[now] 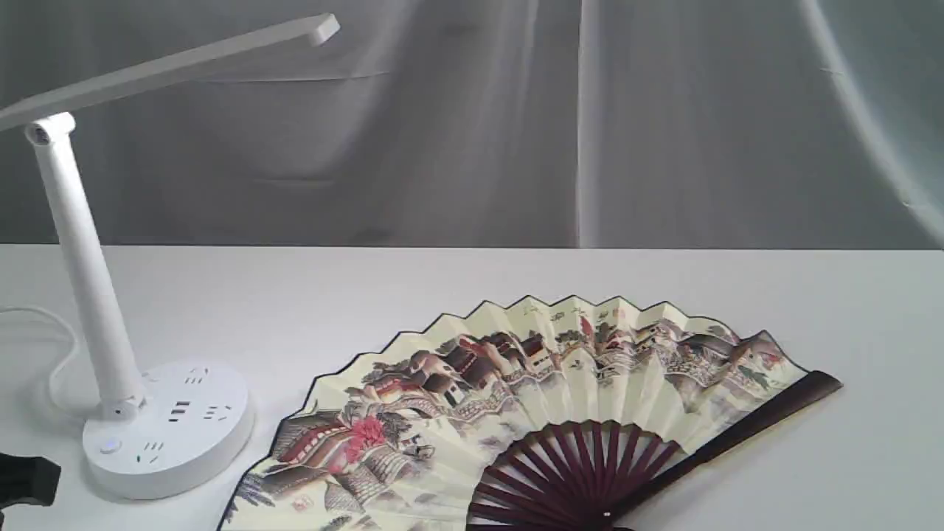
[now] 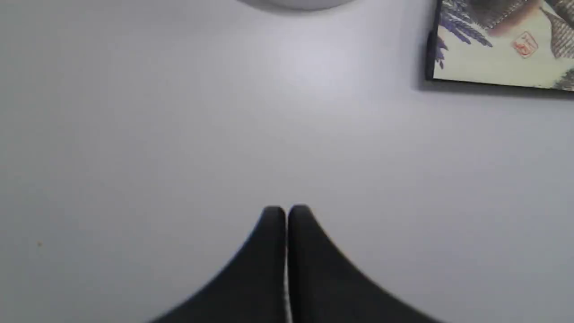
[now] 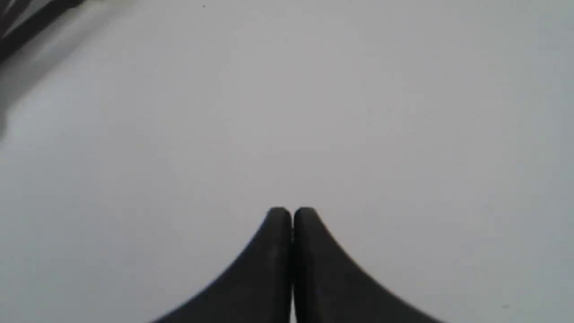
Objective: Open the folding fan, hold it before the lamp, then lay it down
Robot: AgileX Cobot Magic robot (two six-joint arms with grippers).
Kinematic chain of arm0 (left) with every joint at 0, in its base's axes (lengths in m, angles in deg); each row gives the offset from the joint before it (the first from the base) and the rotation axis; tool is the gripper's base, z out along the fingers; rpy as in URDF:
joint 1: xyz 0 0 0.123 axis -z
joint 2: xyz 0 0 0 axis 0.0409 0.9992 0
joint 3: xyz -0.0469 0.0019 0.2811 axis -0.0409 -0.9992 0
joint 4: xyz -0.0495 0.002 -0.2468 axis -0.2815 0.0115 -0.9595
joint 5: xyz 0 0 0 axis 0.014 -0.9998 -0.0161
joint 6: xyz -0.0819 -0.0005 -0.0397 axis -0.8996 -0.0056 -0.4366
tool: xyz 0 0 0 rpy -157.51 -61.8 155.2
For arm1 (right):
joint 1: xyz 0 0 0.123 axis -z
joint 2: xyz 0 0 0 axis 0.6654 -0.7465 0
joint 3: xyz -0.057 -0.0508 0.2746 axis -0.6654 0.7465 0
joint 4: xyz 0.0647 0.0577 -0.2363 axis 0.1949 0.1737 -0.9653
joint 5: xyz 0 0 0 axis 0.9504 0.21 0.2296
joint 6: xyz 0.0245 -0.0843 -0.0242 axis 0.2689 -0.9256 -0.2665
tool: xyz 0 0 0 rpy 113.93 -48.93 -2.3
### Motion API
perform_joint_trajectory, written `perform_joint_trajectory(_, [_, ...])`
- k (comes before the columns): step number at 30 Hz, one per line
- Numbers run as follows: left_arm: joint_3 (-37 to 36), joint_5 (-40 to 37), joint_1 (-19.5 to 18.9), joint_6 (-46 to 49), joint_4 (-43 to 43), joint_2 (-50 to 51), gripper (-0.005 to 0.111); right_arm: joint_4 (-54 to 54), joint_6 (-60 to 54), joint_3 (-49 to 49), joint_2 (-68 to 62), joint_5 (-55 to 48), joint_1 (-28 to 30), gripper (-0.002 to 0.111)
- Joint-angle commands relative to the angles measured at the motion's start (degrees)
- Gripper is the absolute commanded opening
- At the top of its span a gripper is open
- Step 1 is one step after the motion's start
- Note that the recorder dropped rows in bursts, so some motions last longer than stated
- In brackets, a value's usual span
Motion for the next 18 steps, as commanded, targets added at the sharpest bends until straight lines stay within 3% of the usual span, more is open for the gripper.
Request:
perform_joint_trajectory(1, [0.2,1.1,0.4,-0.1,-0.3,-0.4,0.000,-3.3,-0.1,3.4,5.4,2.9,0.5,0.000])
perform_joint_trajectory(7, [0.2,1.0,0.5,0.1,-0.7,-1.0,0.000,-3.2,0.2,6.1,13.3,4.4,0.2,0.000])
perform_joint_trajectory(18, [0.2,1.5,7.4,-0.3,2.3,-5.9,0.000,-3.8,2.3,6.1,25.7,4.8,-3.2,0.000])
